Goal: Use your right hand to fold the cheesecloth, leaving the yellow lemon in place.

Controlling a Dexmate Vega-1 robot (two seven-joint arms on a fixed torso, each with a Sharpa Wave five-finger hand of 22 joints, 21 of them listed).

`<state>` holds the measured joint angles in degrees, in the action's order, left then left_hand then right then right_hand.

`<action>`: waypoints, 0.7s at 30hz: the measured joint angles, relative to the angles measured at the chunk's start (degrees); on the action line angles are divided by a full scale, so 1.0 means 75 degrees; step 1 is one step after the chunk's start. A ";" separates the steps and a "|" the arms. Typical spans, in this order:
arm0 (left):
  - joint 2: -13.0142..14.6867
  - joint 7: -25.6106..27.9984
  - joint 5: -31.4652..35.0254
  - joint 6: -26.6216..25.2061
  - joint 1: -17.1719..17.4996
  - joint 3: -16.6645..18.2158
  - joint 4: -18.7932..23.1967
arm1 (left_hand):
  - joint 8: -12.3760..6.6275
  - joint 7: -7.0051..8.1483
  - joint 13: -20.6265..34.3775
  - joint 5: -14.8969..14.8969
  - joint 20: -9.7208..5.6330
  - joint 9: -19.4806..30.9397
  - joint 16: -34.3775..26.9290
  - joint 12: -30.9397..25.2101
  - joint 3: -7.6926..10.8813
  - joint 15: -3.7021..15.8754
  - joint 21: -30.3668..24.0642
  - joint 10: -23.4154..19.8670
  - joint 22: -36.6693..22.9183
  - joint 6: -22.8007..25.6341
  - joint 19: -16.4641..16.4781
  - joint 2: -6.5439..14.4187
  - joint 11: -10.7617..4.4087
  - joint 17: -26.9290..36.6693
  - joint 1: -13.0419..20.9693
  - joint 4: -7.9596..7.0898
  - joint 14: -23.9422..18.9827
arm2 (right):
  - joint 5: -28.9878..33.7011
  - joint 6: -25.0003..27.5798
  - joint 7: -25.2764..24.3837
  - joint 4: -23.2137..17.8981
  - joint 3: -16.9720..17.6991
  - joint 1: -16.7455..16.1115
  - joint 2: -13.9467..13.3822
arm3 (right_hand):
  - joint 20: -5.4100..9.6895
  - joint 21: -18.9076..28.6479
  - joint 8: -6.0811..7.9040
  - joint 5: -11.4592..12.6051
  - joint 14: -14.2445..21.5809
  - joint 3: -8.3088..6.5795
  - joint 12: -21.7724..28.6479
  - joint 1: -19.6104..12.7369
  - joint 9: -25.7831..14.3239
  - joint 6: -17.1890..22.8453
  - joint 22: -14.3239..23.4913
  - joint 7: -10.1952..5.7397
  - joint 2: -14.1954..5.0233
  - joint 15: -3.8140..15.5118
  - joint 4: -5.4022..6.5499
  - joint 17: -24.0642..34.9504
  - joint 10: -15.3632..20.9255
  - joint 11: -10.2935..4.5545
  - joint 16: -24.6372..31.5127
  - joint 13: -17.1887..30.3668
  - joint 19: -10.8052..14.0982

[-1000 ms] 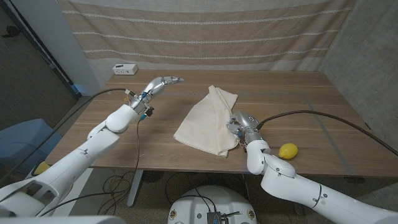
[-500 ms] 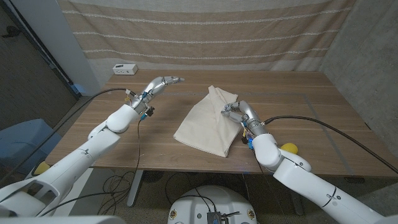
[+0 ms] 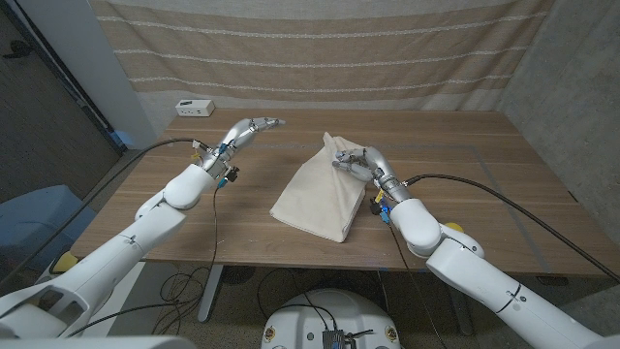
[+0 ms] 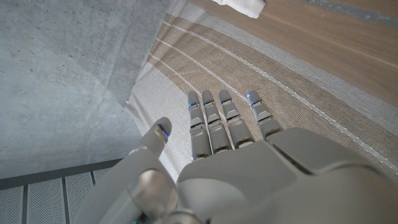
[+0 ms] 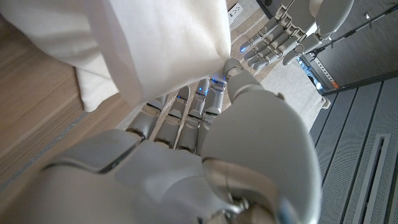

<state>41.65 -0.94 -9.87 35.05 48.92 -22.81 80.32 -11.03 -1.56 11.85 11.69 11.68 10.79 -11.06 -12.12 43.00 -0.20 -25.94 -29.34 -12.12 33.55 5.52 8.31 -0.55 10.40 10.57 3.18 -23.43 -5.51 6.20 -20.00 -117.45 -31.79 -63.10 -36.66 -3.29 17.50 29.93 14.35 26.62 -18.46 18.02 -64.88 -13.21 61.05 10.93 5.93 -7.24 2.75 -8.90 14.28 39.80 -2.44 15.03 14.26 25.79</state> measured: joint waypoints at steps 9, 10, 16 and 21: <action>0.0012 0.0082 -0.0004 0.0056 0.0129 0.0091 0.0090 | 0.0000 0.0000 0.0000 0.0000 0.0000 0.0000 0.0000 0.0000 0.0000 0.0000 0.0000 0.0000 0.0000 0.0000 0.0000 0.0000 0.0000 0.0000 0.0000 0.0000 0.0000 | -0.0036 -0.0166 0.0445 0.0219 -0.0204 0.0335 0.0079 | -0.0069 -0.0058 0.0085 -0.0088 0.0000 -0.0059 0.0000 0.0001 -0.0002 -0.0080 0.0000 -0.0055 0.0001 0.0000 0.0025 0.0033 -0.0001 0.0001 -0.0030 0.0035 -0.0070; 0.0017 0.0105 -0.0005 0.0061 0.0154 0.0111 0.0111 | 0.0000 0.0000 0.0000 0.0000 0.0000 0.0000 0.0000 0.0000 0.0000 0.0000 0.0000 0.0000 0.0000 0.0000 0.0000 0.0000 0.0000 0.0001 0.0000 0.0000 0.0000 | -0.0036 -0.0157 0.0550 0.0250 -0.0252 0.0406 0.0086 | -0.0069 -0.0058 0.0085 -0.0121 0.0000 -0.0094 0.0000 0.0001 -0.0002 -0.0079 0.0000 -0.0057 0.0001 0.0000 0.0019 0.0033 -0.0025 0.0025 -0.0029 0.0035 -0.0070; 0.0032 0.0179 -0.0001 0.0069 0.0231 0.0175 0.0183 | 0.0000 0.0000 0.0000 0.0000 0.0000 0.0000 0.0000 0.0000 0.0000 0.0000 0.0000 0.0000 0.0000 0.0000 0.0000 0.0000 0.0000 0.0001 0.0000 0.0000 0.0000 | -0.0131 0.0080 0.1075 0.0365 -0.0494 0.0753 0.0095 | -0.0203 -0.0159 0.0145 -0.0230 -0.0156 -0.0196 -0.0096 0.0058 -0.0193 -0.0249 0.0000 -0.0229 0.0053 -0.0011 0.0096 0.0129 -0.0264 0.0122 -0.0171 0.0035 -0.0288; 0.0032 0.0199 0.0022 0.0069 0.0256 0.0196 0.0207 | 0.0000 0.0000 0.0000 0.0000 0.0000 0.0000 0.0000 0.0000 0.0000 0.0000 0.0000 -0.0001 0.0000 0.0000 0.0000 0.0000 0.0000 0.0001 0.0000 0.0000 0.0000 | -0.0207 0.0297 0.1443 0.0455 -0.0681 0.0997 0.0096 | -0.0231 -0.0188 0.0098 -0.0288 -0.0156 -0.0212 -0.0161 0.0120 -0.0192 -0.0254 0.0000 -0.0235 0.0047 -0.0011 0.0112 0.0154 -0.0288 0.0148 -0.0171 0.0014 -0.0315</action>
<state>41.89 0.55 -9.71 35.57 50.84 -21.35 81.87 -11.03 -1.56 11.84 11.69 11.68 10.79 -11.06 -12.12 43.00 -0.20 -25.94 -29.35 -12.12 33.55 5.52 8.31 -0.54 10.41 10.57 3.17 -23.43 -7.06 8.43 -9.18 -114.04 -36.90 -55.62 -35.94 -5.02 16.09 30.66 12.19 25.45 -20.06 16.81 -63.98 -14.65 59.14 10.93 4.17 -6.89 2.67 -8.06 15.43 37.63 -1.33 13.74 14.37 23.43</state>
